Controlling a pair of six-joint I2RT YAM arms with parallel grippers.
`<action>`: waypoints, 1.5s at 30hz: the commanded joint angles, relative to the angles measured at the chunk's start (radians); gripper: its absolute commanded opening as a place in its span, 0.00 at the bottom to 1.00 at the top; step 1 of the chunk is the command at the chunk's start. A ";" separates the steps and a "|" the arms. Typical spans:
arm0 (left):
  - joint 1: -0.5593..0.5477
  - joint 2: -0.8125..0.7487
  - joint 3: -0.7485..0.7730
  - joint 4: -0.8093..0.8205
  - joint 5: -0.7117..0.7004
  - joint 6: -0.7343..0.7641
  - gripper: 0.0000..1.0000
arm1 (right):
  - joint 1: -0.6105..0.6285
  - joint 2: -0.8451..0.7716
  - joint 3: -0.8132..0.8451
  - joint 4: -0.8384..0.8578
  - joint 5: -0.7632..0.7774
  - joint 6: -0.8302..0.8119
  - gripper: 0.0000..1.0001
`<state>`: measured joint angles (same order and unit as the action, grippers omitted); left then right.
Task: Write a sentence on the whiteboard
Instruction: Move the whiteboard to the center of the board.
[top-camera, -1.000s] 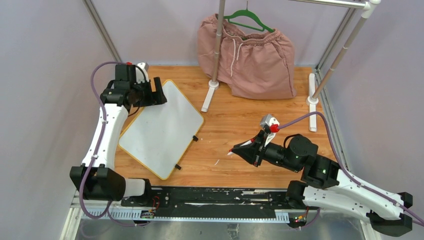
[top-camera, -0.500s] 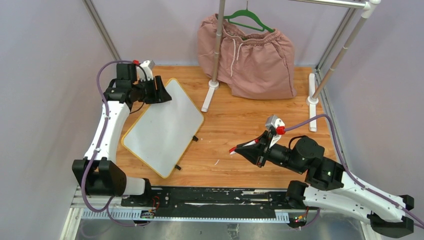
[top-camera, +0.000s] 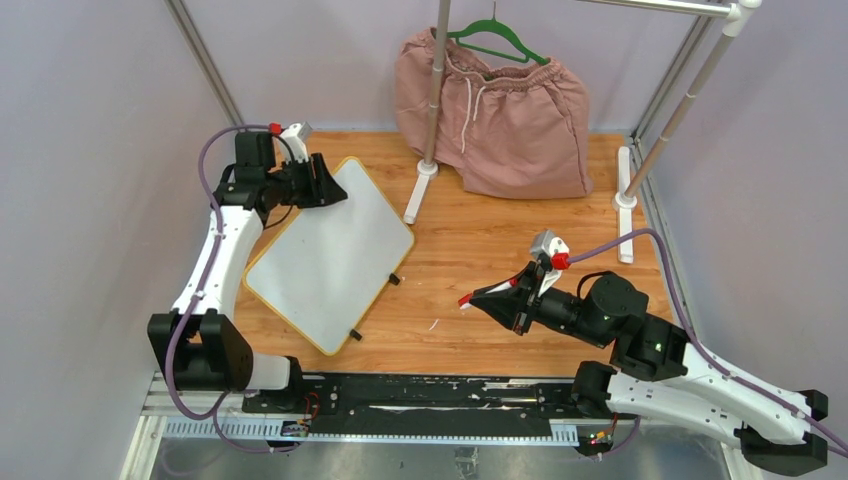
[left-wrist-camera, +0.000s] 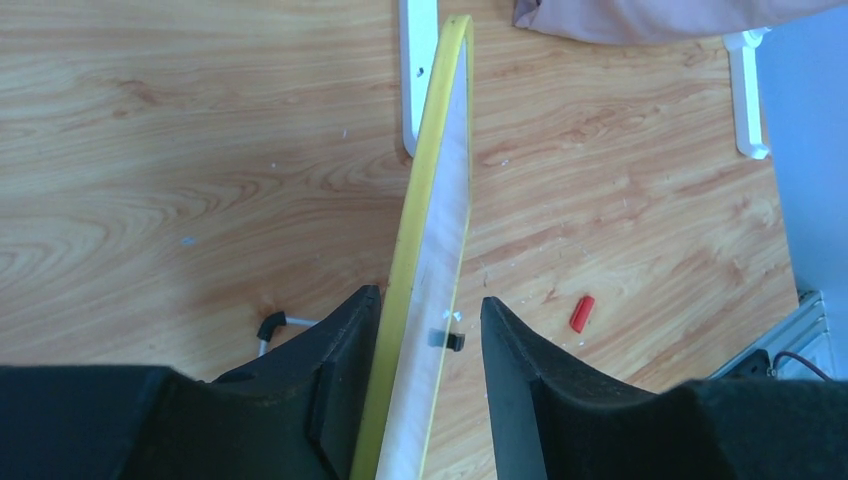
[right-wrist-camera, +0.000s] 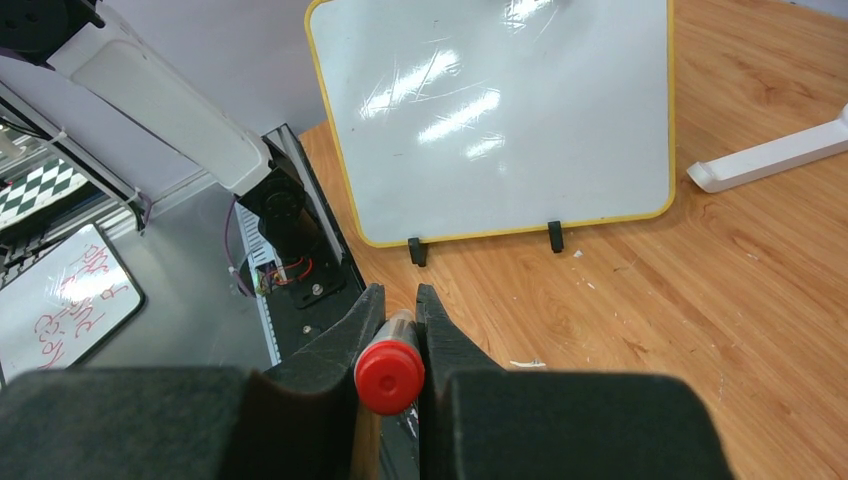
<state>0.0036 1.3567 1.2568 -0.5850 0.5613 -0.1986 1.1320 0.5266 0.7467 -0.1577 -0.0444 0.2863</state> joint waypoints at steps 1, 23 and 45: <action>-0.010 0.003 -0.062 0.005 0.123 -0.042 0.01 | 0.002 -0.002 0.001 -0.004 0.003 -0.019 0.00; -0.189 0.111 -0.046 0.299 0.150 -0.188 0.00 | 0.001 -0.029 0.020 -0.053 0.088 -0.019 0.00; -0.251 0.069 -0.015 0.375 -0.010 -0.113 0.44 | 0.001 -0.026 0.043 -0.087 0.128 -0.019 0.00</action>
<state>-0.2401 1.4891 1.2594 -0.1894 0.5949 -0.3321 1.1320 0.5079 0.7601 -0.2436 0.0643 0.2718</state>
